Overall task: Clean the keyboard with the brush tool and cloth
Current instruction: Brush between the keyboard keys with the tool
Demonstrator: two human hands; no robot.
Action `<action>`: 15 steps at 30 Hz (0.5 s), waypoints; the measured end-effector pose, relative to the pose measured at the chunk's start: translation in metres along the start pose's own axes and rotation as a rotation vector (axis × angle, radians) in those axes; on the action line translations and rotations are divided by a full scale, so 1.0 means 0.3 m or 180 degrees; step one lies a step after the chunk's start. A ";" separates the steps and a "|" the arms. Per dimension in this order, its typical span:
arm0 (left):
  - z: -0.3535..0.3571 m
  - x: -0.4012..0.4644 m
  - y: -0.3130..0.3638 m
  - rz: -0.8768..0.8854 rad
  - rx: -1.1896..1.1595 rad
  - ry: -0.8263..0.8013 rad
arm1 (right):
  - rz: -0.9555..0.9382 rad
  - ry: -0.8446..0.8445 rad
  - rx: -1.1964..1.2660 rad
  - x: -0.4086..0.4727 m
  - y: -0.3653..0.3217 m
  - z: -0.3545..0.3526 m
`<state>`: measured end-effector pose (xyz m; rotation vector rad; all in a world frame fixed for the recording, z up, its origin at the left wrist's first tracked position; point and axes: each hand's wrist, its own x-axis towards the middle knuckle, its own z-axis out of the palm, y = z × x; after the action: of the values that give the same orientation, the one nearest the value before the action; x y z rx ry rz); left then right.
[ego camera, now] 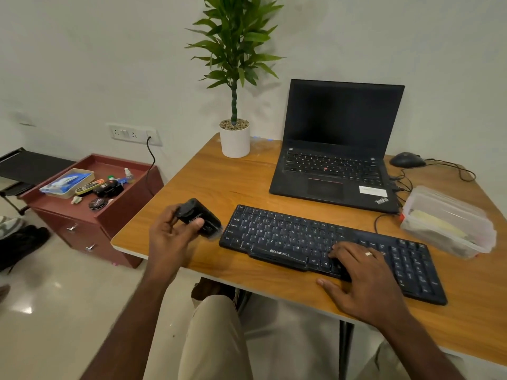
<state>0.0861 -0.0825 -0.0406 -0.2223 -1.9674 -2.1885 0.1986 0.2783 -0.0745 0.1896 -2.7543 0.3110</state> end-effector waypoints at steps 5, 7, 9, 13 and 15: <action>0.044 -0.006 -0.006 0.0065 0.0325 -0.0391 | 0.0018 -0.0003 -0.0024 0.001 -0.001 -0.003; 0.041 0.005 -0.003 0.0039 0.0226 -0.0459 | 0.0012 -0.0014 -0.0049 0.001 0.000 0.000; 0.050 0.008 -0.001 -0.0047 0.0072 -0.0526 | 0.0025 -0.0016 -0.0052 0.001 0.000 0.000; 0.149 -0.012 0.005 -0.0245 -0.0022 -0.0989 | 0.0028 -0.0030 -0.0066 0.001 0.000 0.001; 0.207 -0.019 -0.005 -0.0316 -0.0023 -0.1254 | 0.0011 -0.0034 -0.0062 0.001 0.003 0.002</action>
<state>0.0905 -0.0205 -0.0366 -0.6116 -2.2078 -2.3593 0.1979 0.2788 -0.0751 0.1819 -2.7675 0.2848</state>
